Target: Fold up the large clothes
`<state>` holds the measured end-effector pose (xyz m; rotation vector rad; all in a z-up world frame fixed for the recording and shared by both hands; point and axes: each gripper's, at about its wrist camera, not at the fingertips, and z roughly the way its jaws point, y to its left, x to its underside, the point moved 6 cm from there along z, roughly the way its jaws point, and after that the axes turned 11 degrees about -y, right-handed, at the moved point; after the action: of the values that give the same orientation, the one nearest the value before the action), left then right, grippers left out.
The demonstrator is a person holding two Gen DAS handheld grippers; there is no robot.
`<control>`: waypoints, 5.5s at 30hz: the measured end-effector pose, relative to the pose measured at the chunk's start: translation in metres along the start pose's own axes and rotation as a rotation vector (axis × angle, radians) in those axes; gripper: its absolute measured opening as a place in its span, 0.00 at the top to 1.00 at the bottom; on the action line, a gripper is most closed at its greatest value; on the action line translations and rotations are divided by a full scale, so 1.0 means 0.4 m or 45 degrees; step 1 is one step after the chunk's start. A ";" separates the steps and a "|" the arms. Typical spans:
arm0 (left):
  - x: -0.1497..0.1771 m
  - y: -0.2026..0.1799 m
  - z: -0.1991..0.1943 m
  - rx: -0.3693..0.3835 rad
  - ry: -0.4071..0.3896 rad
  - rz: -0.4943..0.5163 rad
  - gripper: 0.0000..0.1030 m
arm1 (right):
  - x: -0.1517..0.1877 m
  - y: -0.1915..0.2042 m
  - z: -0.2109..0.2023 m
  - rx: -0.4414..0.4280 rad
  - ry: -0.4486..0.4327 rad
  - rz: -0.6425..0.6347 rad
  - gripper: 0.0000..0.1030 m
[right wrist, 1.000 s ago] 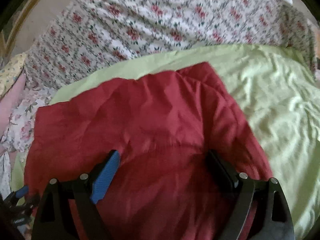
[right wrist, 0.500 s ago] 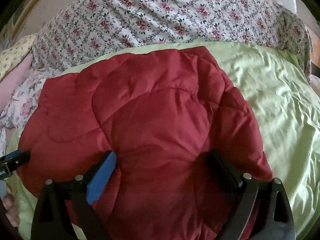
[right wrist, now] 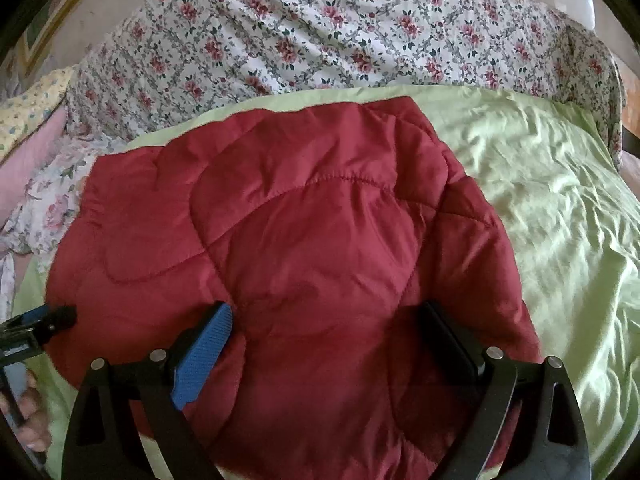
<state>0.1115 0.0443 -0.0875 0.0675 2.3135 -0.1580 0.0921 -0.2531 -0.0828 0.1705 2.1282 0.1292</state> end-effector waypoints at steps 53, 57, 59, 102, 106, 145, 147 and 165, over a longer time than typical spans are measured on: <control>0.014 -0.062 -0.082 -0.103 0.159 0.108 0.00 | 0.000 0.075 -0.105 -0.109 0.170 -0.048 0.00; 0.037 -0.049 -0.119 -0.129 0.159 0.116 0.00 | 0.035 0.088 -0.165 -0.138 0.178 -0.079 0.00; 0.047 -0.046 -0.134 -0.148 0.155 0.133 0.00 | 0.049 0.091 -0.182 -0.152 0.183 -0.076 0.00; -0.043 -0.087 -0.122 -0.156 0.061 0.190 0.00 | -0.010 0.157 -0.101 -0.179 0.228 -0.133 0.00; -0.047 -0.086 -0.120 -0.152 0.058 0.191 0.00 | -0.021 0.157 -0.095 -0.175 0.223 -0.132 0.00; -0.056 -0.085 -0.108 -0.123 0.067 0.145 0.00 | -0.028 0.154 -0.078 -0.158 0.228 -0.108 0.00; -0.056 -0.086 -0.108 -0.121 0.070 0.141 0.00 | -0.028 0.151 -0.077 -0.153 0.227 -0.109 0.00; -0.054 -0.081 -0.112 -0.118 0.065 0.131 0.00 | -0.028 0.148 -0.081 -0.075 0.199 -0.138 0.00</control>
<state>0.0905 0.0184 -0.0386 0.1447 2.3585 0.0029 0.0747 -0.1976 -0.0467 0.0102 2.2809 0.1449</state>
